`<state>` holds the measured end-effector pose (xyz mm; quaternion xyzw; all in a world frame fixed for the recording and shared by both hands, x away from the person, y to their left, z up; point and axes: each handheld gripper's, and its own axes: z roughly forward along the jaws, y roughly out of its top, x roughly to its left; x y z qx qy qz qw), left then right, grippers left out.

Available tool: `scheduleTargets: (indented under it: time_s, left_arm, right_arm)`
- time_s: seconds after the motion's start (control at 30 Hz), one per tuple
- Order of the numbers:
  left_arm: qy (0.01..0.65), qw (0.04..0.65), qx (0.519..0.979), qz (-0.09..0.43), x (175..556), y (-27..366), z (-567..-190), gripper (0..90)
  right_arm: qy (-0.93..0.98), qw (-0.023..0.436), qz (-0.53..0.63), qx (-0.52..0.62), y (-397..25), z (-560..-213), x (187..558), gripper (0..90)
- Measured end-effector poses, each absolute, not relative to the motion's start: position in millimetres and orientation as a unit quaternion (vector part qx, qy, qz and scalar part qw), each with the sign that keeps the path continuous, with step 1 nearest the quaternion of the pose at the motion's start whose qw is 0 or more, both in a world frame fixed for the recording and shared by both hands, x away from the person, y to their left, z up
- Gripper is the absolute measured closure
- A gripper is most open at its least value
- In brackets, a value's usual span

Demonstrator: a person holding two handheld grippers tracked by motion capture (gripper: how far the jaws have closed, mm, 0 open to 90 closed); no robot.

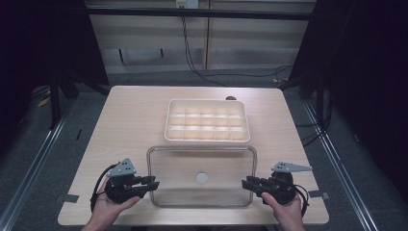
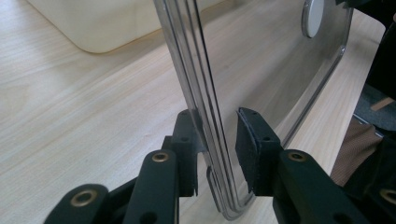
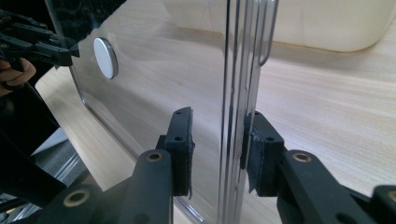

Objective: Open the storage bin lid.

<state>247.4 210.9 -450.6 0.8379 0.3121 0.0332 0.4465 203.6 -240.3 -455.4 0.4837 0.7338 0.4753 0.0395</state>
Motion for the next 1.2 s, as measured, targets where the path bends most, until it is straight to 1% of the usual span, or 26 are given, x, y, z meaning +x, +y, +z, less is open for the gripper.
scheduleTargets:
  time_s: [0.17,0.33,0.53,0.67,1.0,1.2]
  left_arm:
    - [0.316,0.444,0.838,0.034,249,210,-452,68.5]
    - [0.314,0.431,0.846,0.032,249,208,-456,64.3]
    - [0.309,0.429,0.848,0.031,252,208,-458,63.6]
    - [0.307,0.424,0.852,0.025,254,207,-460,62.3]
    - [0.317,0.410,0.855,0.019,262,204,-467,58.0]
    - [0.320,0.408,0.855,0.012,266,203,-471,57.0]
  right_arm:
    - [0.736,0.034,0.469,0.488,-239,-460,205,65.6]
    - [0.742,0.037,0.453,0.493,-236,-465,207,63.6]
    - [0.742,0.034,0.453,0.494,-237,-467,210,63.3]
    - [0.745,0.037,0.448,0.492,-237,-469,212,61.2]
    - [0.745,0.025,0.440,0.500,-236,-476,220,58.1]
    - [0.746,0.024,0.432,0.506,-236,-480,222,55.2]
